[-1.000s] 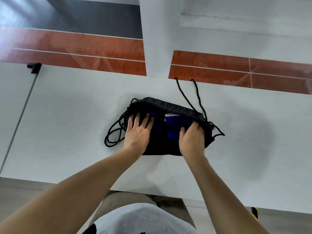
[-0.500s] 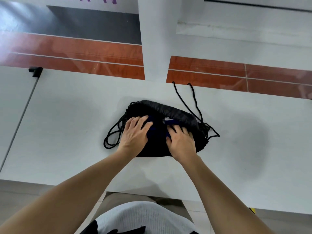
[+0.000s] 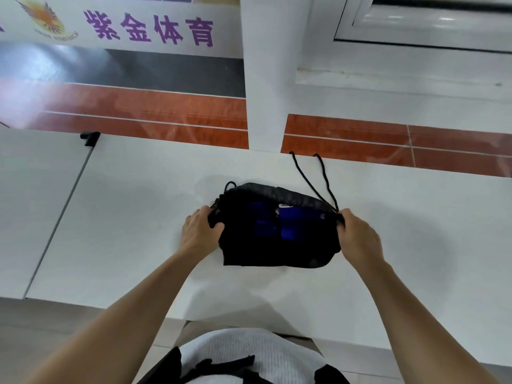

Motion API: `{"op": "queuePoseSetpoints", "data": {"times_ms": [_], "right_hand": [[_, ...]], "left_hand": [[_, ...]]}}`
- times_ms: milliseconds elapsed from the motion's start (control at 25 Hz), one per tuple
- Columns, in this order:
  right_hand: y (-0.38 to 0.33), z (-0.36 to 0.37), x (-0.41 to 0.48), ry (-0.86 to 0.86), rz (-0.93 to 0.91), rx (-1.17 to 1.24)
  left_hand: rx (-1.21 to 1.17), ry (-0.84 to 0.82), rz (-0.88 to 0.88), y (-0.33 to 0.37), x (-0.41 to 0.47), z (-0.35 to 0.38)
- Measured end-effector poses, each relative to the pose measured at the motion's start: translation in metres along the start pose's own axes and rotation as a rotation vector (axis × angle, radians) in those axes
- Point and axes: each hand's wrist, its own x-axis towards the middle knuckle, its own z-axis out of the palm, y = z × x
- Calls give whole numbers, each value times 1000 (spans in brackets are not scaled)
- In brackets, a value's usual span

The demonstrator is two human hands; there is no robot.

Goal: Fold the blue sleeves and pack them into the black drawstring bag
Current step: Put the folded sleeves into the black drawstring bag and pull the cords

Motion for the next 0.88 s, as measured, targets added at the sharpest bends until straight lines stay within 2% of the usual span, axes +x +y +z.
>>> {"op": "queuePoseSetpoints", "data": {"times_ms": [200,280,400,480,600,680,720,760,800,880], "right_hand": [[6,-11,4,-12,150,332],[11,-24,6,-15,135,368],[24,-45,10,89,151,343],[38,-57,12,183,247,334],[64,-60,20,338,528,494],[73,-57,23,334,650,578],[73,-53,23,275,661,546],[72,-47,24,218,634,456],[64,-43,22,197,559,339],[38,-29,18,263,263,197]], "left_hand": [[-331,92,24,11,-13,-40],[-240,141,115,10,-15,-58],[-70,251,206,3,-11,-83],[-122,336,103,-8,2,-95],[-307,449,-199,-39,29,-98],[-393,413,-374,-51,38,-91],[-356,364,-411,-52,39,-85],[-243,330,-381,-48,40,-78],[-95,306,-276,-40,37,-70],[116,265,148,-15,26,-50]]}}
